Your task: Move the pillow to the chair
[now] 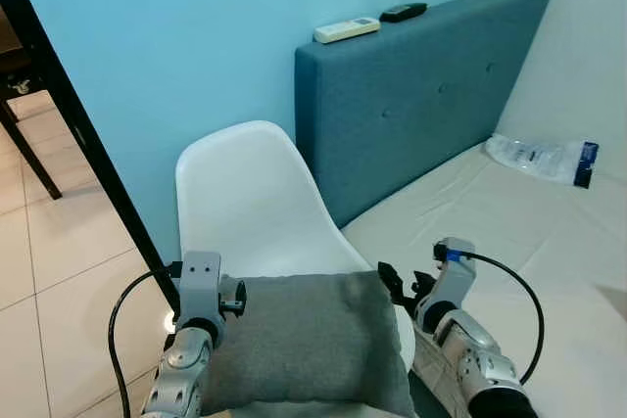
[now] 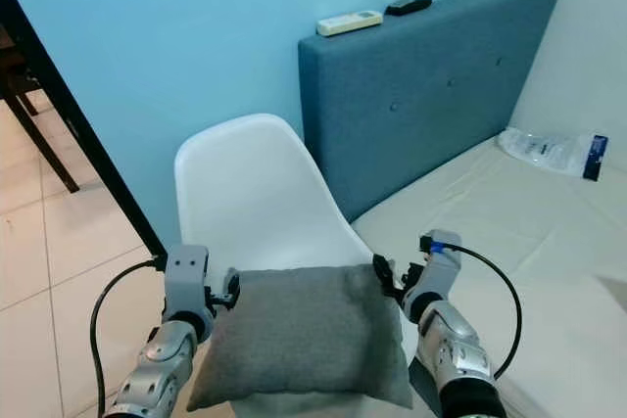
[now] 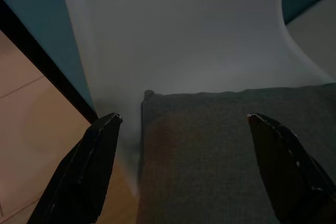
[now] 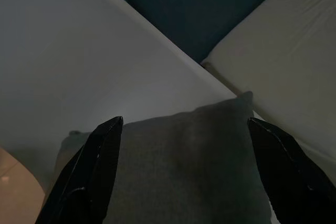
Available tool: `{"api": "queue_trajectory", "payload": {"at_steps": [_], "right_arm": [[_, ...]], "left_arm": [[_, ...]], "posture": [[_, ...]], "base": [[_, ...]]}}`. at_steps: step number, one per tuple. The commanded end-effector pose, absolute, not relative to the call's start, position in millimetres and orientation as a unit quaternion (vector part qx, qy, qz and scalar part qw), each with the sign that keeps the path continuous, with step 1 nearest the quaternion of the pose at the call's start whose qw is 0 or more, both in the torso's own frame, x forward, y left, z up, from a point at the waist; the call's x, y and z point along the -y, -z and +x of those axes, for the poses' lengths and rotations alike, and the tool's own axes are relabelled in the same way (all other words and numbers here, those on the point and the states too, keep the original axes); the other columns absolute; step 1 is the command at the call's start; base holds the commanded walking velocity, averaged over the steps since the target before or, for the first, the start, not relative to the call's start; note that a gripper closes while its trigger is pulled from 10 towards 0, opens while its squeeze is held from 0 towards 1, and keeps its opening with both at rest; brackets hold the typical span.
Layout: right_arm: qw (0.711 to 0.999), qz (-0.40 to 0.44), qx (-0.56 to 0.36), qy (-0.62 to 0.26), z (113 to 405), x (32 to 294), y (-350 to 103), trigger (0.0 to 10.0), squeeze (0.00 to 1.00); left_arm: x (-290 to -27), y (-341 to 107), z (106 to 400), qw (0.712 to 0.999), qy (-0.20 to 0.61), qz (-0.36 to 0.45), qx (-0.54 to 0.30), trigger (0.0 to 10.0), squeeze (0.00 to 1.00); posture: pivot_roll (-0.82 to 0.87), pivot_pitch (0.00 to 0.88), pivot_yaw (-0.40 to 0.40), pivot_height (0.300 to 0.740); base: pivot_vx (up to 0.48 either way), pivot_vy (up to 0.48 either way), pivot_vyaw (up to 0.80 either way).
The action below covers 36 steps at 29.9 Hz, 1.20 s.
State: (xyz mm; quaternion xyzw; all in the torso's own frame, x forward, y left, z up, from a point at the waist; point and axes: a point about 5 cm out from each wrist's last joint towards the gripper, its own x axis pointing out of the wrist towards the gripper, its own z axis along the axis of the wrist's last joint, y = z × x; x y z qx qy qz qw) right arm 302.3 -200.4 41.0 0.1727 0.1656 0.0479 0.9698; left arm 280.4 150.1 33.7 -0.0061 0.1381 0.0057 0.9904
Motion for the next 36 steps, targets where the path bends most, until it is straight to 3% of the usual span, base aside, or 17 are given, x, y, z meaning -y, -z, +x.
{"api": "queue_trajectory", "payload": {"at_steps": [1,24,36], "right_arm": [[0.968,0.176,-0.173,-0.042,300.6,200.5,-36.5,10.0,0.00],[0.968,0.167,-0.185,-0.022,301.5,200.8,-29.3,10.0,0.00],[0.967,0.173,-0.186,-0.024,302.3,196.9,-28.3,10.0,0.00]], "left_arm": [[-154.6,-27.1,276.4,0.989,-0.008,0.006,-0.151,10.0,0.00],[-150.1,-23.9,277.9,0.987,-0.002,-0.002,-0.161,10.0,0.00],[-152.2,-24.0,277.6,0.986,-0.005,0.014,-0.166,10.0,0.00]], "posture": [[-0.05,0.020,0.009,0.740],[-0.05,0.024,0.012,0.740],[-0.04,0.024,0.013,0.740]], "base": [[0.000,0.000,0.00],[0.000,0.000,0.00],[-0.295,0.000,0.00]]}}
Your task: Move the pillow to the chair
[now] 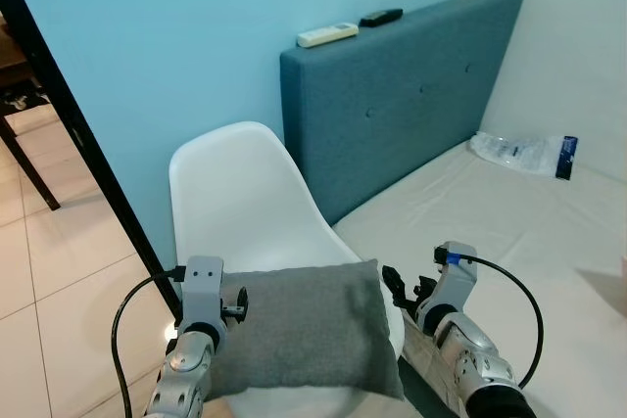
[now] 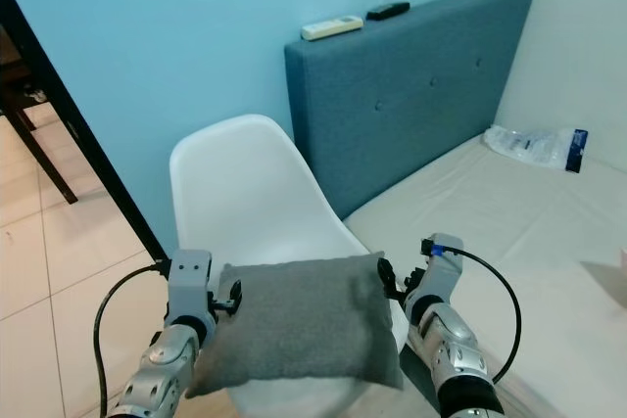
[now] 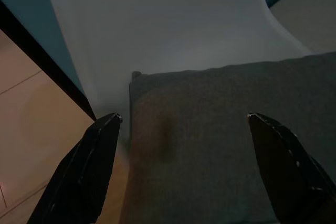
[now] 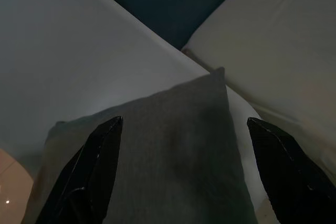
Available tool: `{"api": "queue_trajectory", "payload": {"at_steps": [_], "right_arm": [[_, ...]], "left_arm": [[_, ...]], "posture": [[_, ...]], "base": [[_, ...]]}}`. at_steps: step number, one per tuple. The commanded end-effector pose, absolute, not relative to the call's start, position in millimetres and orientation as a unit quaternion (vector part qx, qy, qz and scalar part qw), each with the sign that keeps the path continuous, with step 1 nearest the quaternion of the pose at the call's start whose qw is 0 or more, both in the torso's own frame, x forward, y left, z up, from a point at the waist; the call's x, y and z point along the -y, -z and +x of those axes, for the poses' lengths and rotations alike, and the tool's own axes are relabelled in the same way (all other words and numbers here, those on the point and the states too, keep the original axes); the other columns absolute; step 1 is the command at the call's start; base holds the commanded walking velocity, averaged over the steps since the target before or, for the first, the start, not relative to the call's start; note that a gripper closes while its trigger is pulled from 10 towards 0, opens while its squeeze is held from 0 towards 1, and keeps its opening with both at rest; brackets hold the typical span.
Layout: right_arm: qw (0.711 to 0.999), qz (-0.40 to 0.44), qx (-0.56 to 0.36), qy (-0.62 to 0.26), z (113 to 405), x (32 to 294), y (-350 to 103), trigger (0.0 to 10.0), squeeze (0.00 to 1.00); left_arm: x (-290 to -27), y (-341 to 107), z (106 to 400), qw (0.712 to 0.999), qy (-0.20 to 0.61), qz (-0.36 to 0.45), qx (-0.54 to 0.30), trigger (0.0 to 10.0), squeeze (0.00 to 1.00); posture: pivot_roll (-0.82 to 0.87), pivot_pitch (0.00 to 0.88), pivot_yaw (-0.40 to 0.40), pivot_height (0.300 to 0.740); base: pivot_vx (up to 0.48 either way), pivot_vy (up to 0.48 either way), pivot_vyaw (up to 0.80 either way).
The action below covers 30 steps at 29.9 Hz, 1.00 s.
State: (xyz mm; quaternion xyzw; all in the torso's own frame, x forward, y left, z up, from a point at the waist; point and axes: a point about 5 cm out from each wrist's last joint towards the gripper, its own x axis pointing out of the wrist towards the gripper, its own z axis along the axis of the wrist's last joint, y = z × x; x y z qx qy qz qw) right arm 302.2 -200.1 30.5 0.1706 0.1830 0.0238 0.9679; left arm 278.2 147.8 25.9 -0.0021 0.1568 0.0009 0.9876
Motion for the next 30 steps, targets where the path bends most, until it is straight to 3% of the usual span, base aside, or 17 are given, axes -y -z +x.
{"api": "queue_trajectory", "payload": {"at_steps": [1,11,30], "right_arm": [[0.967,0.173,-0.186,-0.024,302.3,196.9,-28.3,10.0,0.00],[0.967,0.176,-0.186,-0.024,303.5,196.2,-28.5,10.0,0.00],[0.964,0.178,-0.197,-0.026,303.4,196.8,-26.4,10.0,0.00]], "left_arm": [[-152.2,-24.0,277.6,0.986,-0.005,0.014,-0.166,10.0,0.00],[-151.5,-26.0,280.5,0.987,-0.002,0.011,-0.163,10.0,0.00],[-149.5,-25.6,280.3,0.986,0.000,0.008,-0.165,10.0,0.00]], "posture": [[-0.04,0.024,0.013,0.740],[-0.04,0.017,0.019,0.740],[-0.04,0.025,0.018,0.740]], "base": [[0.000,0.000,0.00],[0.000,0.000,0.00],[0.000,0.000,-0.74]]}}
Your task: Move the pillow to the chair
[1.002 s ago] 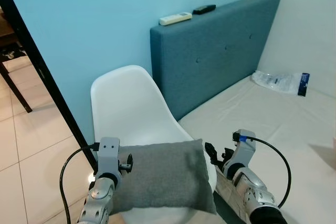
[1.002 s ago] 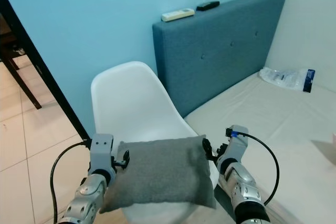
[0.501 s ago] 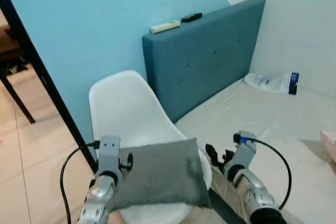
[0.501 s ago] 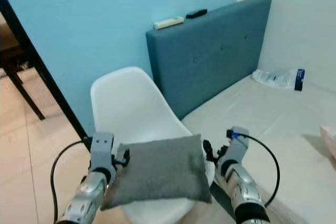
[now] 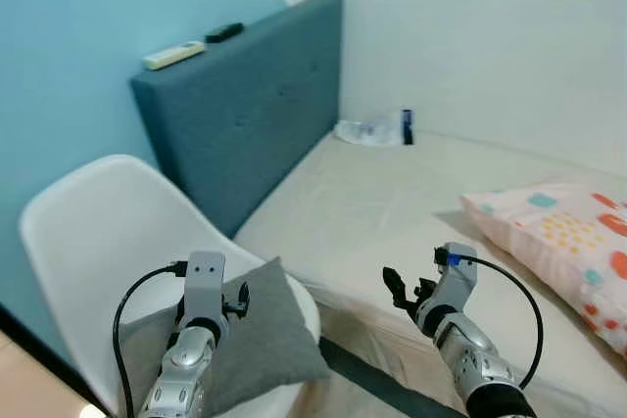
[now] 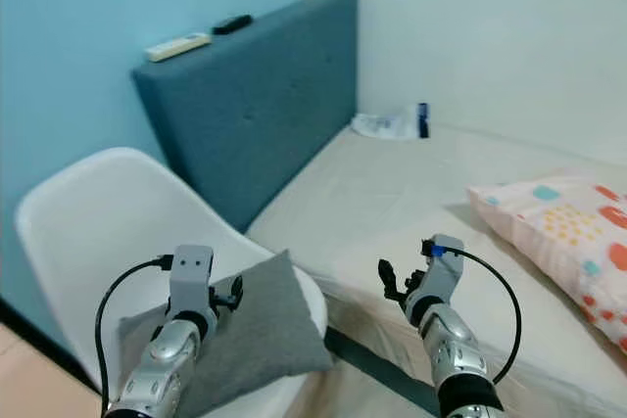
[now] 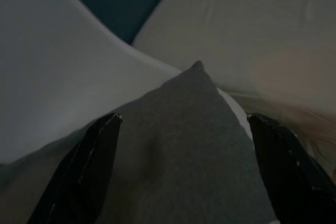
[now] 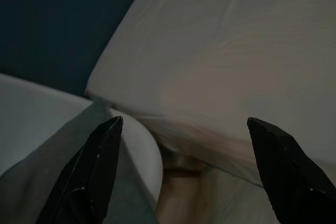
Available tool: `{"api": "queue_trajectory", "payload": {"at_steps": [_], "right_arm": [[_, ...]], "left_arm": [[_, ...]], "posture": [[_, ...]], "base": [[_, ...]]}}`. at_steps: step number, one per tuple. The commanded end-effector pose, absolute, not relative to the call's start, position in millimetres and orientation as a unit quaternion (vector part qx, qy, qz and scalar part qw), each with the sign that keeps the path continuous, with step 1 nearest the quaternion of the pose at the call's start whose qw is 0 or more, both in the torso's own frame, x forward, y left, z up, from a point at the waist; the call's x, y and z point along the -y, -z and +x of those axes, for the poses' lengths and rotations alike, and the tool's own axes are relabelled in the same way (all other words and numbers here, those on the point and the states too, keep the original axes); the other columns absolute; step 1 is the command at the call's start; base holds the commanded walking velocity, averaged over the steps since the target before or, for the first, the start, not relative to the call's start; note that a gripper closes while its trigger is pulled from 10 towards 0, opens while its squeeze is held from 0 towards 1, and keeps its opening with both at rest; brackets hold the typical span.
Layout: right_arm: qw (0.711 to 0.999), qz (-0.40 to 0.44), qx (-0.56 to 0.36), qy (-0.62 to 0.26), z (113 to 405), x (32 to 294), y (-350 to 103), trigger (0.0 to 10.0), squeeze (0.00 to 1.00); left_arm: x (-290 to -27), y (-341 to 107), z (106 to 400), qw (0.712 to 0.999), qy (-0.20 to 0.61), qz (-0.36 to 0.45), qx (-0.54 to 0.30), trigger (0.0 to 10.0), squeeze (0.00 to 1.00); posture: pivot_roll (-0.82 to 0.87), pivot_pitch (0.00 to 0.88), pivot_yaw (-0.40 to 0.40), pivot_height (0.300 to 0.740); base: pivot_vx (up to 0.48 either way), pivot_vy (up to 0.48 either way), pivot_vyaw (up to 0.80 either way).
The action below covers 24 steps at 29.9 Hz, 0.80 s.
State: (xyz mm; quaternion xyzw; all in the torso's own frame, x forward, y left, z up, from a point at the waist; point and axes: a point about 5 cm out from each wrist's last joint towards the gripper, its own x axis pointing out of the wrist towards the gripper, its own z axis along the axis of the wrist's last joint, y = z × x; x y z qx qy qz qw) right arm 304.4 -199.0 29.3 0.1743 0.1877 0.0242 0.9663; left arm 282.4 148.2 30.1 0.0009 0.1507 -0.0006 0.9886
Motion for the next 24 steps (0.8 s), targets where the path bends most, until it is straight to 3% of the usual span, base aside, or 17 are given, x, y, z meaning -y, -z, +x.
{"api": "queue_trajectory", "payload": {"at_steps": [1,7,12,17,24], "right_arm": [[0.964,0.178,-0.197,-0.026,303.3,196.9,-26.2,10.0,0.00],[0.964,0.176,-0.198,-0.026,302.8,197.8,-26.0,10.0,0.00],[0.964,0.174,-0.198,-0.026,302.7,197.9,-25.7,10.0,0.00],[0.965,0.174,-0.197,-0.025,303.2,197.1,-26.1,10.0,0.00],[0.965,0.175,-0.193,-0.021,303.4,197.7,-26.6,10.0,0.00]], "left_arm": [[-149.2,-25.6,280.3,0.986,0.000,0.008,-0.165,10.0,0.00],[-148.4,-24.9,279.7,0.986,0.001,0.009,-0.169,10.0,0.00],[-148.0,-24.9,279.4,0.986,0.000,0.010,-0.168,10.0,0.00],[-149.5,-25.5,279.7,0.986,-0.003,0.014,-0.167,10.0,0.00],[-150.1,-25.6,279.7,0.986,-0.002,0.021,-0.168,10.0,0.00]], "posture": [[-0.04,0.025,0.018,0.740],[-0.04,0.028,0.015,0.740],[-0.04,0.029,0.015,0.740],[-0.04,0.029,0.014,0.740],[-0.04,0.031,0.015,0.740]], "base": [[0.000,0.000,-0.74],[0.000,0.000,-0.74],[-0.420,0.000,-0.74],[0.000,0.000,-0.74],[0.000,0.000,0.00]]}}
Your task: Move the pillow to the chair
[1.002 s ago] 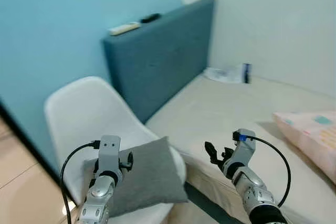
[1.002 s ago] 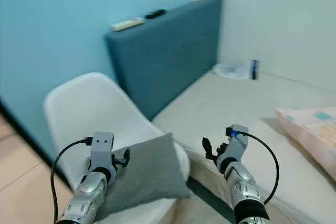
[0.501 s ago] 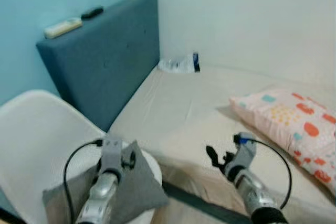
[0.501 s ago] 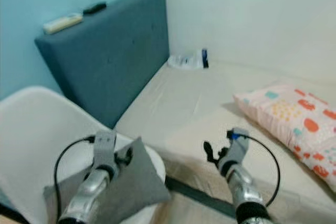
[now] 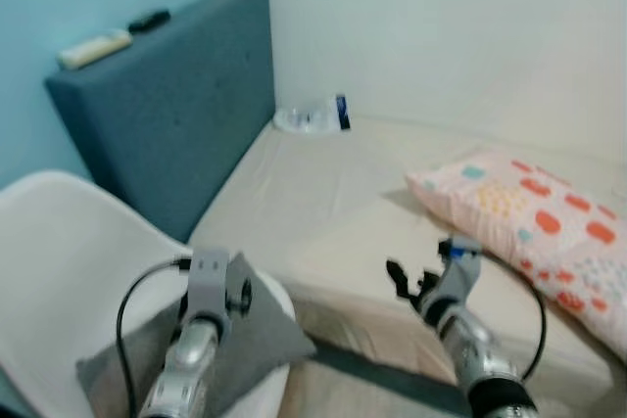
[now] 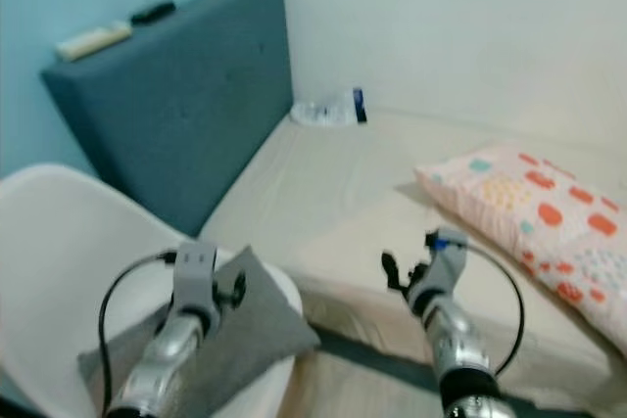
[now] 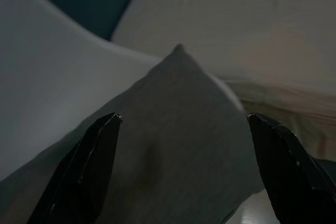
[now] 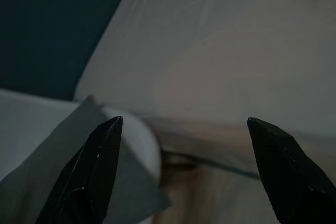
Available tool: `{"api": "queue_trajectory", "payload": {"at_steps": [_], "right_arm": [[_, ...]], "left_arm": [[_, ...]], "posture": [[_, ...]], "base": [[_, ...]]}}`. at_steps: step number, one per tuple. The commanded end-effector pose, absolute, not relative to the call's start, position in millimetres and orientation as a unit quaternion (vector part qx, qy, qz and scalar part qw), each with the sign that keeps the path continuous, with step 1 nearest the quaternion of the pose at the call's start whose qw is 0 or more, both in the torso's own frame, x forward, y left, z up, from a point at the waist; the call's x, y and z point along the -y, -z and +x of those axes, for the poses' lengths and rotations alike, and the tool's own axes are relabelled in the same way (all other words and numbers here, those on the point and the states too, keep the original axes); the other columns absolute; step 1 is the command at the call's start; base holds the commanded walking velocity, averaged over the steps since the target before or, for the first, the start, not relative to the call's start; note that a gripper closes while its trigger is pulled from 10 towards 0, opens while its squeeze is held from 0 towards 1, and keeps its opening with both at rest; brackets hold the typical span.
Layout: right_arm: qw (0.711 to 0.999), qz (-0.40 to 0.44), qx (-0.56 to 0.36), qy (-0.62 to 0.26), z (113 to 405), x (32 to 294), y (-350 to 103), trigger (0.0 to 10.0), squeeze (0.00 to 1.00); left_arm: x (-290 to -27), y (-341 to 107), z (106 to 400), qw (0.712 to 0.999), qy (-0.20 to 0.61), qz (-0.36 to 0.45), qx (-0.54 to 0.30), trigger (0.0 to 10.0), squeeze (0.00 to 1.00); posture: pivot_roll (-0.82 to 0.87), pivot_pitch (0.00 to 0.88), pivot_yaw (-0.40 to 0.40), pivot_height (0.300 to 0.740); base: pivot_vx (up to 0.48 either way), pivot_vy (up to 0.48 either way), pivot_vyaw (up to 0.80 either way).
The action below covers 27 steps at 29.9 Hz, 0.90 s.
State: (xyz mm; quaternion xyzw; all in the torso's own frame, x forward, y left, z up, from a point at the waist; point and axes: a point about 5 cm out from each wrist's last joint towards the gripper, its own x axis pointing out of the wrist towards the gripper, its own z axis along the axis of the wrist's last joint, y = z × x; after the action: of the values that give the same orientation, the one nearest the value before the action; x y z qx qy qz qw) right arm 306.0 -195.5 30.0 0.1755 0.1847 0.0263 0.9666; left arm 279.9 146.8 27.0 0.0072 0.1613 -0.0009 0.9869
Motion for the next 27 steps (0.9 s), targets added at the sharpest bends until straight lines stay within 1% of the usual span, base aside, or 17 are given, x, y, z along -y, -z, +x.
{"api": "queue_trajectory", "payload": {"at_steps": [1,13,27], "right_arm": [[0.965,0.176,-0.193,-0.019,303.1,198.0,-26.1,10.0,0.00],[0.965,0.177,-0.195,-0.017,302.7,197.5,-25.1,10.0,0.00],[0.964,0.179,-0.195,-0.016,302.5,197.9,-24.9,10.0,0.00]], "left_arm": [[-150.3,-25.6,279.6,0.985,-0.002,0.024,-0.168,10.0,0.00],[-150.9,-25.9,276.7,0.985,0.020,0.034,-0.166,10.0,0.00],[-147.7,-25.8,274.7,0.985,0.030,0.032,-0.169,10.0,0.00]], "posture": [[-0.04,0.031,0.015,0.740],[-0.04,0.031,0.018,0.740],[-0.04,0.032,0.016,0.740]], "base": [[0.000,0.000,0.00],[0.000,0.000,0.00],[0.000,-0.308,0.00]]}}
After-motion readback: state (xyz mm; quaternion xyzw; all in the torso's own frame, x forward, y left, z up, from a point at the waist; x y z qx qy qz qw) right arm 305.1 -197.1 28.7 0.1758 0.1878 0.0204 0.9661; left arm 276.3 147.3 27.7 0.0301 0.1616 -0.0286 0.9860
